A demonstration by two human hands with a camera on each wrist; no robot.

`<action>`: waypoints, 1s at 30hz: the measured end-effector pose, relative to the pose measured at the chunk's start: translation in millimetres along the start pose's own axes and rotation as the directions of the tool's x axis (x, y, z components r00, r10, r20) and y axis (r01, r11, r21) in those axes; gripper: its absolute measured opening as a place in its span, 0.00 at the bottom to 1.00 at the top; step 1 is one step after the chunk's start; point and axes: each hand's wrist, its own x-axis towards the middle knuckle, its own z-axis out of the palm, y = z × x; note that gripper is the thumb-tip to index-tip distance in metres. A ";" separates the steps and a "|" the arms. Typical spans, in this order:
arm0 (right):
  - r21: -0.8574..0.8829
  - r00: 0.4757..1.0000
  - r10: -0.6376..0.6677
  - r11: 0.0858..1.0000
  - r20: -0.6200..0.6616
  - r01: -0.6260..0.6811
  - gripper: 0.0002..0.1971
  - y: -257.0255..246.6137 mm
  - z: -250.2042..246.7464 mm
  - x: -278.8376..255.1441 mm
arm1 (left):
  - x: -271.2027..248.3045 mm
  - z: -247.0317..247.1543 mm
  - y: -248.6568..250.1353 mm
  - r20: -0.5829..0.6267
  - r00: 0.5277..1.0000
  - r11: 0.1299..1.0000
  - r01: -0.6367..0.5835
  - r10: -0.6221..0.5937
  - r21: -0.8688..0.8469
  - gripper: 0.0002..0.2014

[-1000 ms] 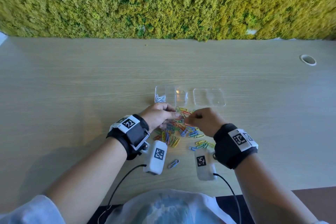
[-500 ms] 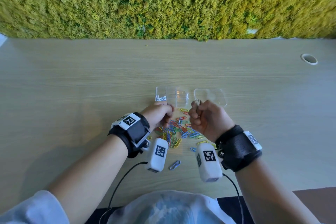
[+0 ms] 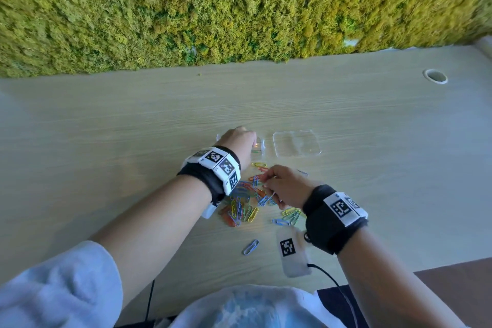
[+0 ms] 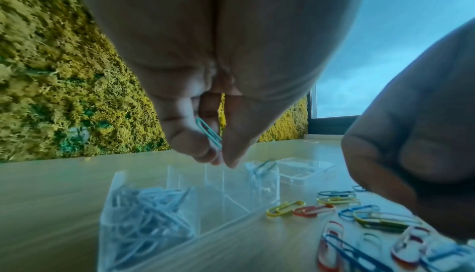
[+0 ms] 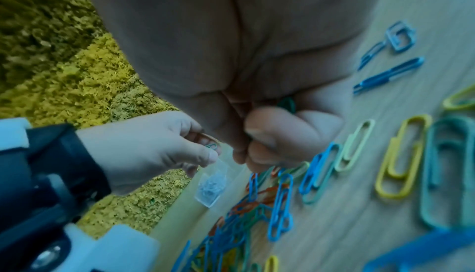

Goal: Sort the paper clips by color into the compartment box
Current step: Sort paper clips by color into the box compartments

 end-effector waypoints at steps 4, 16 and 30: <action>-0.170 1.000 -0.020 0.985 -0.003 0.020 0.15 -0.3 -5.5 -0.9 | -2.9 0.1 -3.1 -0.025 1.000 1.000 0.014 -0.014 0.000 0.18; -0.482 0.993 -0.106 0.874 -0.059 0.065 0.11 -50.9 -17.6 23.3 | -16.1 0.1 -32.9 -0.201 0.974 0.980 0.067 -0.105 -0.188 0.16; -0.854 0.976 -0.210 0.498 0.052 0.152 0.21 -107.0 5.8 44.4 | -47.2 6.5 -46.6 -0.066 0.990 0.968 0.110 -0.128 -0.227 0.10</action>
